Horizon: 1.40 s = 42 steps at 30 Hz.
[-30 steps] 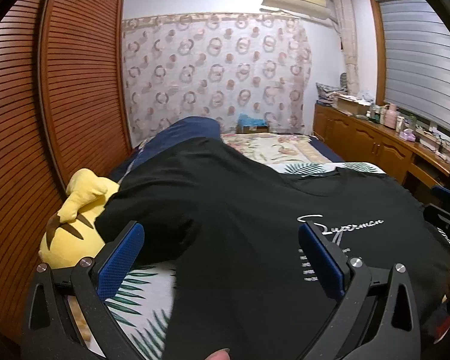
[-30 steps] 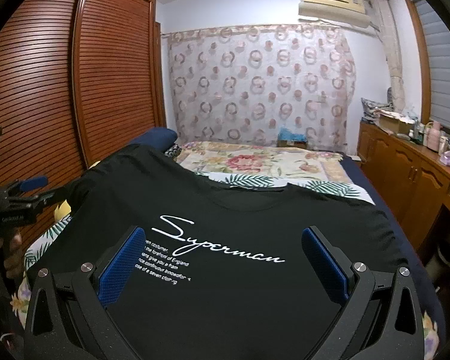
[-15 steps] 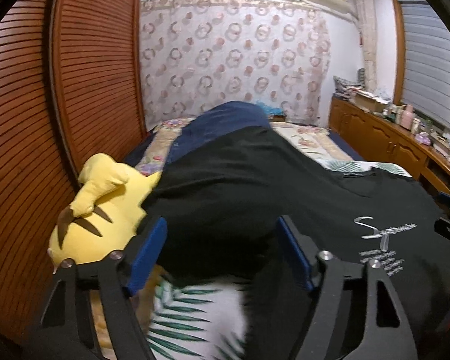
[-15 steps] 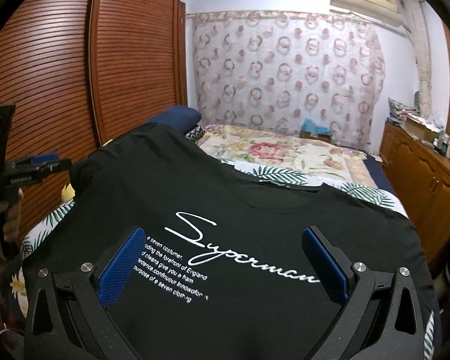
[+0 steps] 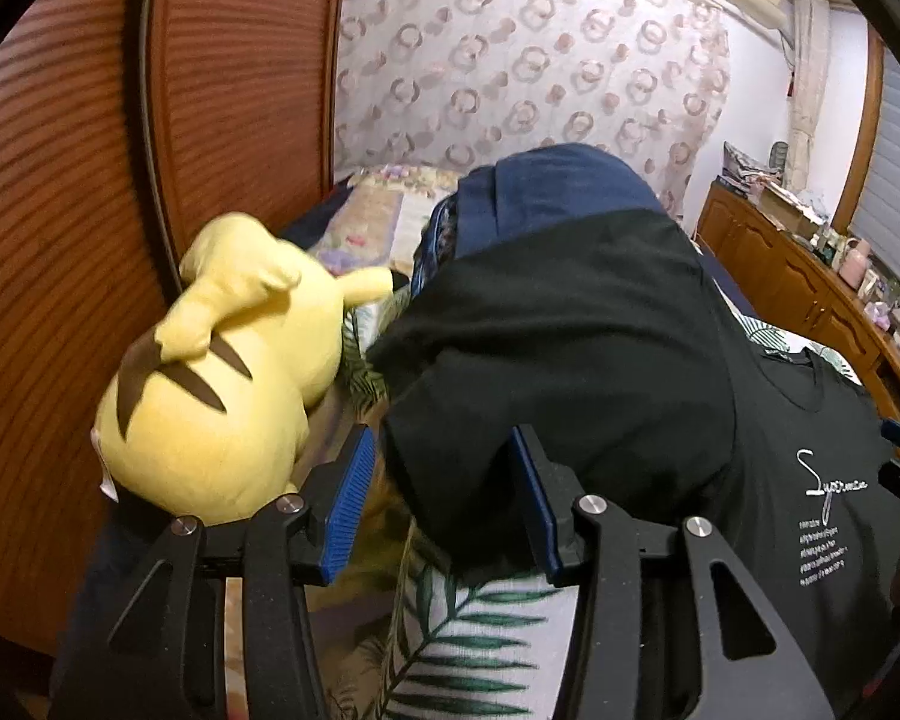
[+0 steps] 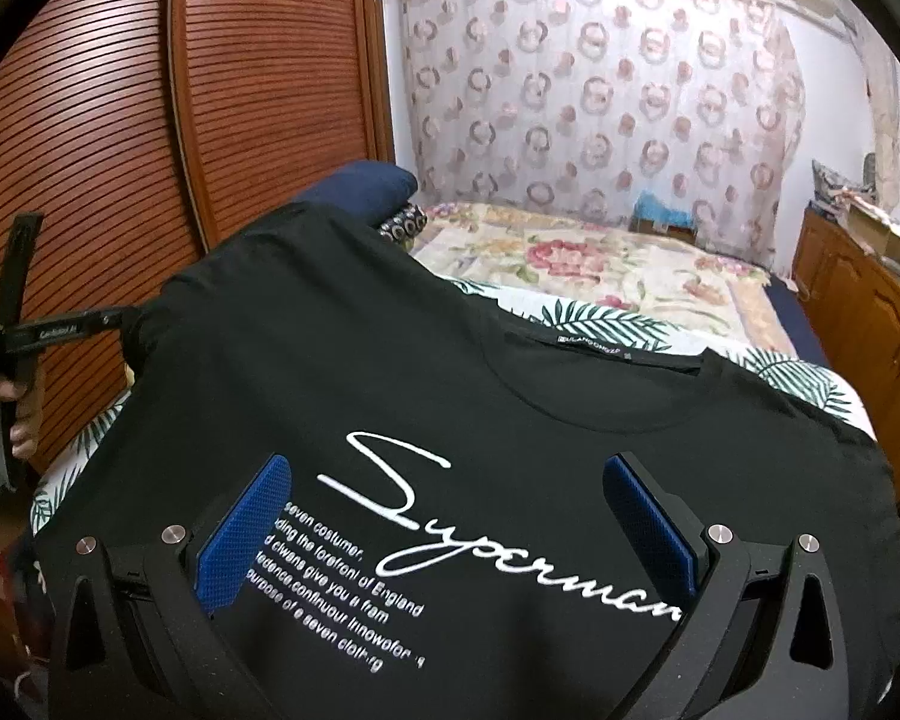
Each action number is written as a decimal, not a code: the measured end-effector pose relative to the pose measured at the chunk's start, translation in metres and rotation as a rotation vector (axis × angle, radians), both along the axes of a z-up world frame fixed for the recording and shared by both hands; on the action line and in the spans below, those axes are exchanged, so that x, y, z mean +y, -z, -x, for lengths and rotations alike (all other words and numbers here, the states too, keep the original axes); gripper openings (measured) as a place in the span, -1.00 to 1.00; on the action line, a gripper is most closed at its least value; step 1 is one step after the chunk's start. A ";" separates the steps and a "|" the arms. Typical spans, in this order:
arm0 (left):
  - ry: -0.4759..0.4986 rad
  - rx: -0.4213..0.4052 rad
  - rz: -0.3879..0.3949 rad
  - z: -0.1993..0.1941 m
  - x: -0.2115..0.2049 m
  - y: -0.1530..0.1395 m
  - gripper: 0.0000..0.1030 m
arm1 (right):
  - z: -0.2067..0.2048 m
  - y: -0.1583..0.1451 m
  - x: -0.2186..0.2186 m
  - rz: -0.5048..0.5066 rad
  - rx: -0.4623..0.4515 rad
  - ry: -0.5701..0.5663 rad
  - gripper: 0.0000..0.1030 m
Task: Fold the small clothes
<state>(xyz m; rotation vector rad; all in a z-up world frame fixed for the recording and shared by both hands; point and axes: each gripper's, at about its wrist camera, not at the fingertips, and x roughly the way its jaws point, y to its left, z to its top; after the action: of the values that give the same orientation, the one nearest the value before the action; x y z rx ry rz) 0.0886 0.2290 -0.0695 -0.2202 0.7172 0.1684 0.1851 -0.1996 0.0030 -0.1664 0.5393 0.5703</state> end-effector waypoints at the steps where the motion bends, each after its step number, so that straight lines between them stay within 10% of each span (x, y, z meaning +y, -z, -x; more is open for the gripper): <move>1: -0.001 0.007 0.010 0.001 0.000 0.001 -0.07 | -0.006 -0.001 0.001 0.000 0.010 -0.005 1.00; 9: 0.025 0.015 0.076 0.000 0.001 0.009 -0.20 | -0.039 -0.005 0.016 0.003 0.044 -0.043 1.00; 15: 0.034 0.001 0.101 0.006 0.002 0.005 -0.88 | -0.052 -0.001 0.017 0.000 0.054 -0.053 1.00; 33: 0.221 -0.209 -0.023 0.000 -0.074 -0.105 -0.91 | -0.038 0.002 0.000 -0.048 0.039 0.007 1.00; 42: 0.439 -0.145 -0.005 -0.053 -0.139 -0.098 -0.91 | -0.013 -0.001 -0.008 -0.076 0.018 0.069 1.00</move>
<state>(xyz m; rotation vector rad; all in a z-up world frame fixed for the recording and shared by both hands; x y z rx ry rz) 0.1416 0.0903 0.0285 -0.0657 0.6054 -0.2617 0.1985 -0.2078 0.0041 -0.0703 0.5383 0.5243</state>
